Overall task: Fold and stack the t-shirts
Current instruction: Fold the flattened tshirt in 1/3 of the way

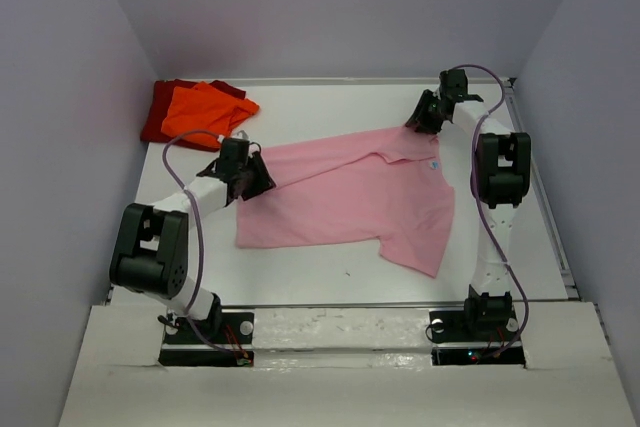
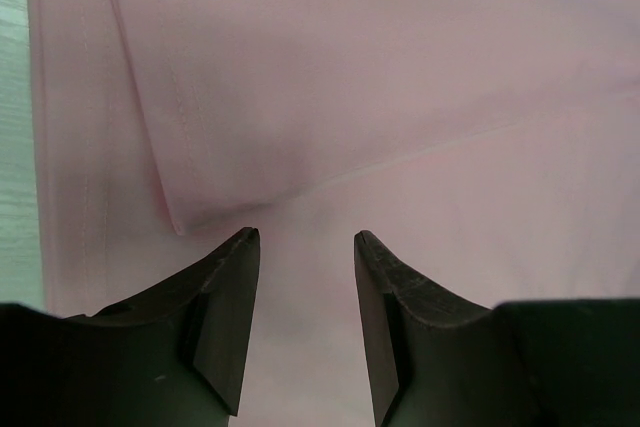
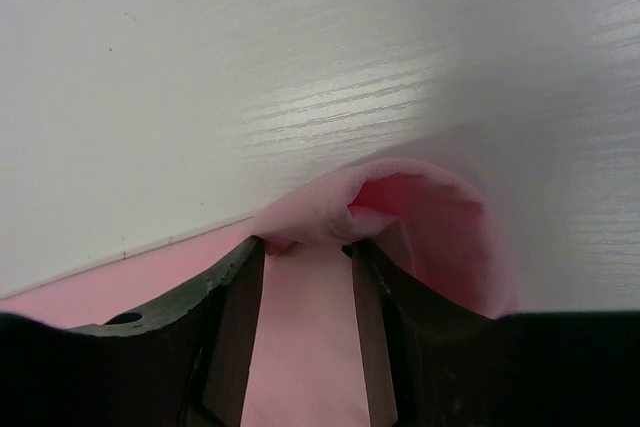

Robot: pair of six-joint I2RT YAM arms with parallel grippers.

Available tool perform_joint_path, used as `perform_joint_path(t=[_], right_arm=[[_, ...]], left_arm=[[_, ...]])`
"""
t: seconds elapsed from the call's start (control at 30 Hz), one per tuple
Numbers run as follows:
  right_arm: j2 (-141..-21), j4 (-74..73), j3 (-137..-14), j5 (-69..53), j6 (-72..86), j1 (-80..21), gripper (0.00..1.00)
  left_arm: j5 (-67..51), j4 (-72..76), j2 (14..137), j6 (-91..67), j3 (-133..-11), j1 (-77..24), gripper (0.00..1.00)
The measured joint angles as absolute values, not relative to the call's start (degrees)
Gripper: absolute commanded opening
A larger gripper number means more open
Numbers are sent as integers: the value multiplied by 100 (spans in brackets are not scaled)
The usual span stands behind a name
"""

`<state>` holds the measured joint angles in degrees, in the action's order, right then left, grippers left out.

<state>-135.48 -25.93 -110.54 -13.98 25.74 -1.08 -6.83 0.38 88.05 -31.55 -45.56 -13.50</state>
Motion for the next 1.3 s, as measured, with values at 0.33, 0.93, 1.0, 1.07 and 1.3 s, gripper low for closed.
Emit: perform_joint_path(t=[0.33,0.93,1.0,1.07,1.3], right_arm=[[-13493,-2545,-10962,-1461,2574,-64,47],[-13437,-2534,-10879,-1435,2578,-64,47],[-13437,-2534,-10879,-1433,2578,-64,47],[-13437,-2536,-10879,-1417,2580,-64,47],[-13498,-2574,-10995,-1417,2613,-40,47]], left_arm=[[-692,-480,9347,-2873,-6761,-897,52],[-884,-633,11124,-2659,-7349,-591,52],[-930,-591,11369,-2672,-7448,-539,52],[-956,-556,11445,-2655,-7570,-447,52],[-1022,-593,11725,-2633,-7959,-211,52]])
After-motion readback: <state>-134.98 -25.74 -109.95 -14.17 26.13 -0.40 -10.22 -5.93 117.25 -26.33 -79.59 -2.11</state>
